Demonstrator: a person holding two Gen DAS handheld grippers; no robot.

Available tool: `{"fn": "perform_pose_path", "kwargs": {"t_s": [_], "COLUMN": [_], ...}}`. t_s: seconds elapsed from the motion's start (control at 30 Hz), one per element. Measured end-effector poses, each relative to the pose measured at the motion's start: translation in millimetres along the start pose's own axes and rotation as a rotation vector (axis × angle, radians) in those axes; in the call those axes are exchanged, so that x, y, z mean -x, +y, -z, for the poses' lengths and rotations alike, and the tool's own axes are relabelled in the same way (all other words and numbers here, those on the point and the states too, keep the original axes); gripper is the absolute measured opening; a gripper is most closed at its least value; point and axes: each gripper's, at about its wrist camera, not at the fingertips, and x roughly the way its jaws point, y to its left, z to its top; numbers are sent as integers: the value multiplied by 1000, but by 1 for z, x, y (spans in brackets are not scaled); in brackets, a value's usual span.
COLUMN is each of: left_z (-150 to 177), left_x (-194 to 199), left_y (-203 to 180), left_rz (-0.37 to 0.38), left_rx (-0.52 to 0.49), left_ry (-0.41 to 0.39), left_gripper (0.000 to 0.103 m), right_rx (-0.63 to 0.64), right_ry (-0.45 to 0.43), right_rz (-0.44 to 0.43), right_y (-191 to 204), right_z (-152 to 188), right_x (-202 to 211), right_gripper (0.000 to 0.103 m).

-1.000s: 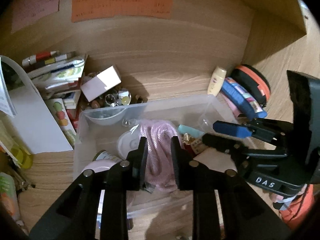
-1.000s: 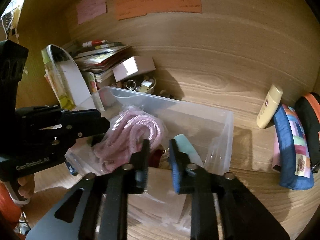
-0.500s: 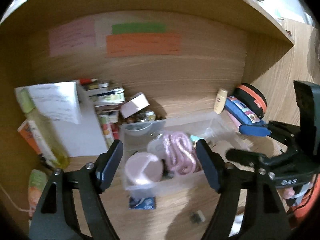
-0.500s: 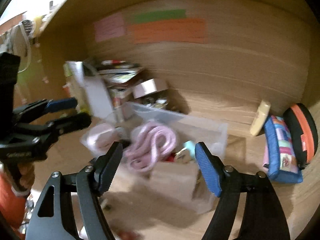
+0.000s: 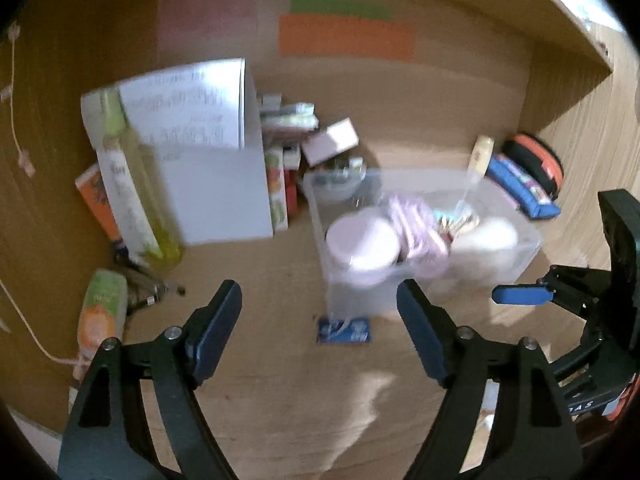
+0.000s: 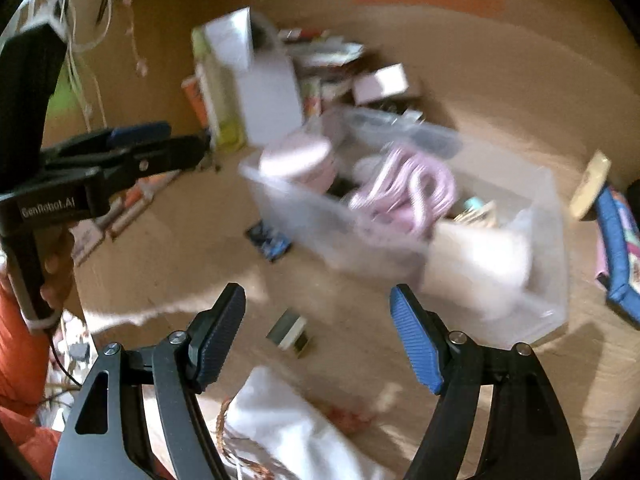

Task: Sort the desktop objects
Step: 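Withdraw both grippers toward the blue card pack and green-white block, then grasp the blue 'Max' card pack with the left gripper while the right grasps the green-white block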

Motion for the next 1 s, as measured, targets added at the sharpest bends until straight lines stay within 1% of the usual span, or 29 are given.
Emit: {"fn": "perform_pose_path", "kwargs": {"t_s": [0.1,0.13,0.17,0.2,0.33,0.37,0.4,0.5,0.53,0.6,0.67,0.77,0.8,0.87,0.93,1.0], "left_z": [14,18,22,25,31,31,31,30,30,30,29,27,28,29,30,30], "left_x": [-19,-24,-32,-37,-57,-61,-65,-73,-75,-80,-84,-90,-91,-93,-95,-96], "left_y": [-1,-2,-4,-6,-13,-15,-17,-20,-21,-23,-23,-22,-21,-22,-24,-23], "left_rz": [3,1,-3,-4,12,7,1,-2,-3,-11,-25,-29,-30,-35,-38,-33], "left_rx": [0,-1,-7,-12,-33,-40,-45,-52,-54,-57,-62,-56,-55,-62,-67,-57], "left_ry": [63,78,101,115,170,183,191,202,206,212,214,224,225,231,241,239], "left_gripper": [81,81,81,81,81,81,81,81,81,81,81,81,81,74,70,70], "right_rx": [13,14,20,26,31,34,40,63,64,61,59,56,52,47,31,22], "right_ry": [53,64,74,82,105,109,112,115,115,117,120,114,107,102,94,85], "right_rz": [-13,-18,-15,-9,-6,-5,-6,-7,-9,-20,-26,-36,-39,-47,-56,-62], "right_y": [7,8,10,10,10,10,10,11,12,10,9,8,6,4,0,-4], "right_z": [7,9,11,12,16,15,15,15,15,16,15,13,13,11,9,7], "right_x": [-17,-20,-24,-26,-32,-32,-33,-33,-34,-34,-35,-34,-33,-32,-30,-27], "right_gripper": [70,68,61,57,53,49,45,38,37,29,25,23,21,15,15,15]}}
